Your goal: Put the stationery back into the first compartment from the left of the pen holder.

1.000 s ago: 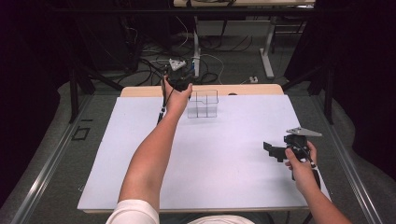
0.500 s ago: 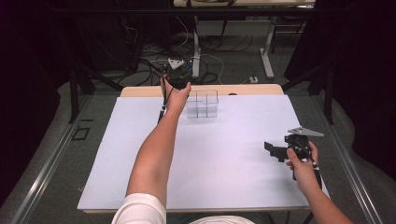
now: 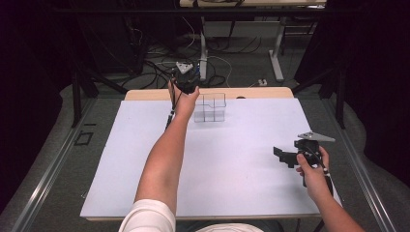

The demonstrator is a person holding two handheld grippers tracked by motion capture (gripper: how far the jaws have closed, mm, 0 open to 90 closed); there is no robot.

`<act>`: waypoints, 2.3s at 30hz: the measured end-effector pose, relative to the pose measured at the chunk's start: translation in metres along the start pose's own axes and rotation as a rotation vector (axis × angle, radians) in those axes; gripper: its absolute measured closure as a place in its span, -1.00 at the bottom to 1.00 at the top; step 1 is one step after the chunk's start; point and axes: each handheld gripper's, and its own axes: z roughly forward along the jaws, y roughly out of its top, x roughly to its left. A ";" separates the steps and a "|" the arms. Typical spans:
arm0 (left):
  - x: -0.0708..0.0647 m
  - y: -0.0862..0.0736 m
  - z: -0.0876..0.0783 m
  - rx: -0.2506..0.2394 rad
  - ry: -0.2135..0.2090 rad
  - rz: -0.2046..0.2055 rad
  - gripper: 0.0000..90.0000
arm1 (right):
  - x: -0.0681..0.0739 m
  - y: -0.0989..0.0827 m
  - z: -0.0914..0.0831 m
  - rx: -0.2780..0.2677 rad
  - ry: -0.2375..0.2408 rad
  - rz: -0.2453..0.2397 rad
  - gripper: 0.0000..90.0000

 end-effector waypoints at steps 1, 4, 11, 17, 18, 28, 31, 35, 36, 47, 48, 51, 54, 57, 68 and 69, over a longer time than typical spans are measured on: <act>0.000 -0.001 0.001 0.002 -0.002 -0.003 0.77 | 0.000 0.000 0.000 0.000 0.000 0.000 -0.86; 0.000 -0.002 0.000 0.011 -0.007 -0.012 0.77 | -0.001 0.000 0.001 0.006 0.000 -0.003 -0.86; 0.002 -0.003 -0.009 0.051 -0.027 -0.029 0.48 | 0.000 0.000 0.000 0.000 -0.004 0.002 -0.86; 0.009 -0.007 -0.022 0.072 -0.008 0.004 0.27 | 0.003 0.000 0.001 0.002 -0.005 -0.013 -0.86; 0.011 -0.008 -0.024 0.068 -0.008 -0.003 0.24 | 0.004 0.000 0.001 0.003 -0.004 -0.008 -0.85; 0.027 -0.005 -0.050 0.082 -0.053 -0.046 -0.10 | 0.003 0.001 0.001 0.005 -0.010 -0.022 -0.85; 0.028 -0.005 -0.056 0.092 -0.067 -0.028 -0.17 | 0.002 0.000 0.002 0.008 -0.012 -0.026 -0.85; 0.027 -0.005 -0.066 0.104 -0.065 0.001 -0.26 | 0.005 0.001 0.002 0.010 -0.012 -0.019 -0.85; 0.027 -0.004 -0.069 0.109 -0.060 0.007 -0.28 | 0.005 0.001 0.002 0.009 -0.014 -0.022 -0.85; 0.020 -0.003 -0.098 0.121 -0.123 0.030 -0.43 | 0.005 0.001 0.002 0.008 -0.008 -0.031 -0.85; 0.019 -0.003 -0.101 0.118 -0.127 0.028 -0.47 | 0.005 0.001 0.002 0.006 -0.009 -0.034 -0.85; 0.017 -0.006 -0.111 0.102 -0.152 0.026 -0.64 | 0.005 0.001 0.002 0.006 -0.010 -0.033 -0.85; 0.016 -0.009 -0.120 0.091 -0.174 0.016 -0.68 | 0.006 0.001 0.002 0.005 -0.010 -0.034 -0.85; 0.018 -0.013 -0.129 0.094 -0.179 0.002 -0.84 | 0.005 0.002 0.002 0.002 -0.012 -0.036 -0.85; 0.030 -0.035 -0.165 0.080 -0.188 -0.042 -1.00 | 0.006 0.001 0.004 0.008 -0.015 -0.030 -0.85; 0.031 -0.038 -0.168 0.078 -0.185 -0.044 -1.00 | 0.006 0.001 0.004 0.008 -0.015 -0.036 -0.85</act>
